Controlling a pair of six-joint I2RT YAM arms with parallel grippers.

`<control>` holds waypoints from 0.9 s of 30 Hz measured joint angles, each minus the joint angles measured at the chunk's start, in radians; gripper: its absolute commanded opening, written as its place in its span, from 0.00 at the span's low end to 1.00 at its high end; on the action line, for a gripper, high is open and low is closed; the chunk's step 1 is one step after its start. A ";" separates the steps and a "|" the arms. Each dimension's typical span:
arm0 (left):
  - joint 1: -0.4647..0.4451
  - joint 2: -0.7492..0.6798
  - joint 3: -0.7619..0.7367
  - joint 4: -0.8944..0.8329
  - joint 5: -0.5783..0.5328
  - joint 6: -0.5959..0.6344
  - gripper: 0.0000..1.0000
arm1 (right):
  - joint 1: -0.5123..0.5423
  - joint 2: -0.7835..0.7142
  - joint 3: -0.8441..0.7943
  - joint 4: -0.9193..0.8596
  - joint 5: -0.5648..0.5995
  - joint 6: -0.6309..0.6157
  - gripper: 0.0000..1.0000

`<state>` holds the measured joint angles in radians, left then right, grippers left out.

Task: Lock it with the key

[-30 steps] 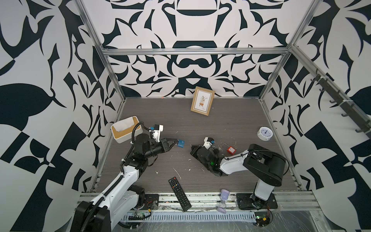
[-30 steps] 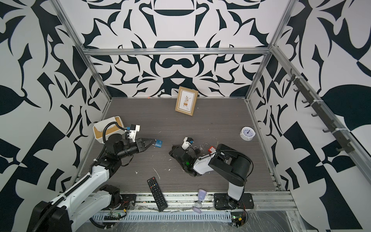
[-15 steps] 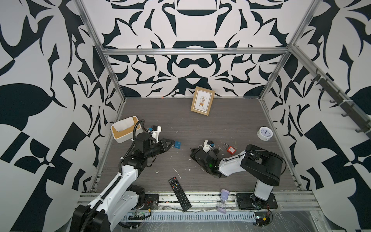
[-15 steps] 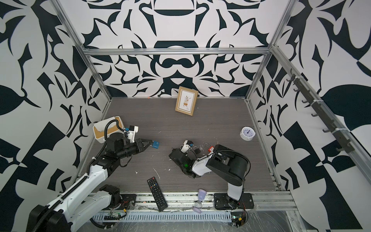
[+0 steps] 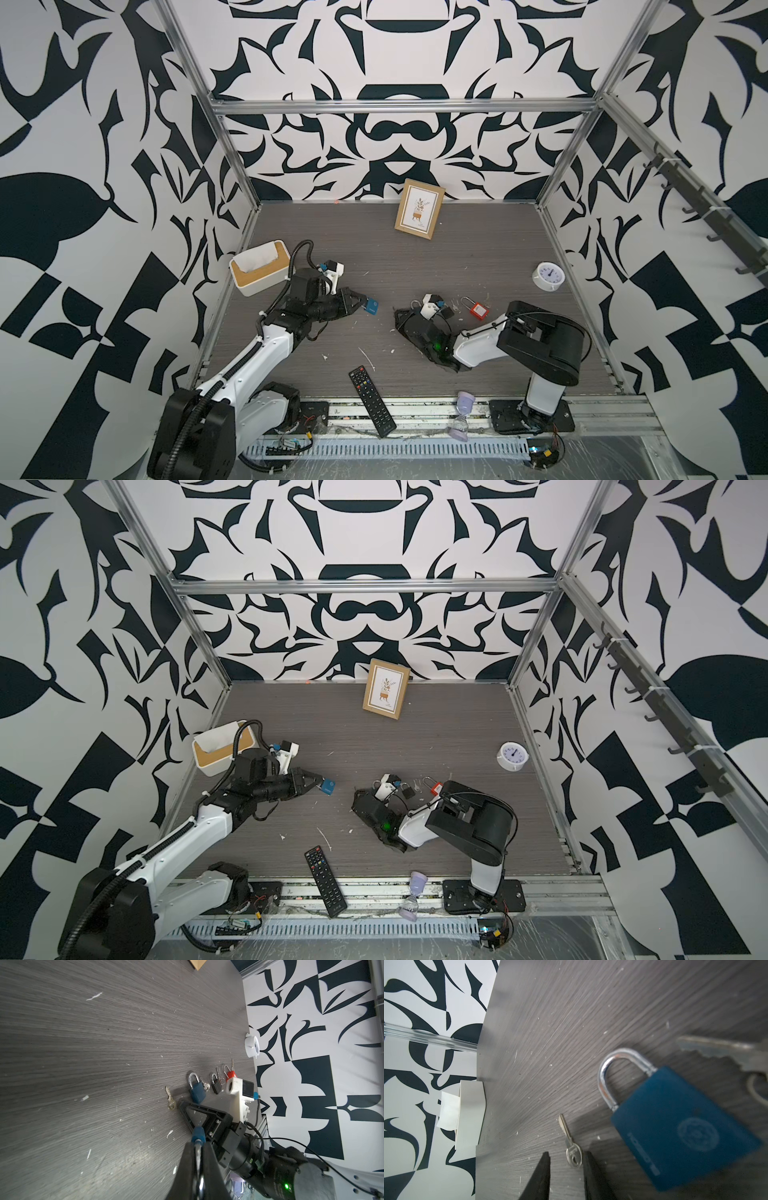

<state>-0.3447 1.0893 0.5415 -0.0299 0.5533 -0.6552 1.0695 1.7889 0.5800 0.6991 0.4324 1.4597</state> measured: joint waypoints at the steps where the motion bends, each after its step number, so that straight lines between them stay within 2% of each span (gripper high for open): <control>1: -0.012 0.026 0.027 -0.033 -0.014 0.021 0.00 | 0.005 -0.018 -0.008 -0.012 0.002 -0.004 0.31; 4: -0.064 0.126 0.158 -0.162 -0.083 0.108 0.00 | 0.018 -0.129 -0.044 -0.074 0.015 -0.030 0.31; 7: -0.094 0.238 0.288 -0.265 -0.122 0.204 0.00 | 0.024 -0.320 -0.088 -0.169 0.040 -0.074 0.29; 11: -0.099 0.387 0.412 -0.397 -0.125 0.325 0.00 | -0.017 -0.582 -0.099 -0.336 0.029 -0.187 0.29; 13: -0.100 0.457 0.455 -0.452 -0.113 0.373 0.00 | -0.058 -0.667 -0.086 -0.425 0.002 -0.249 0.29; 19: -0.122 0.626 0.585 -0.597 -0.073 0.478 0.00 | -0.124 -0.776 -0.071 -0.613 -0.046 -0.397 0.29; 27: -0.129 0.815 0.800 -0.746 -0.047 0.607 0.00 | -0.172 -0.784 -0.076 -0.669 -0.115 -0.468 0.29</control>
<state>-0.4732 1.9045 1.3418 -0.7757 0.5068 -0.0486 0.8974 1.0054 0.5045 0.0303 0.3176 0.9920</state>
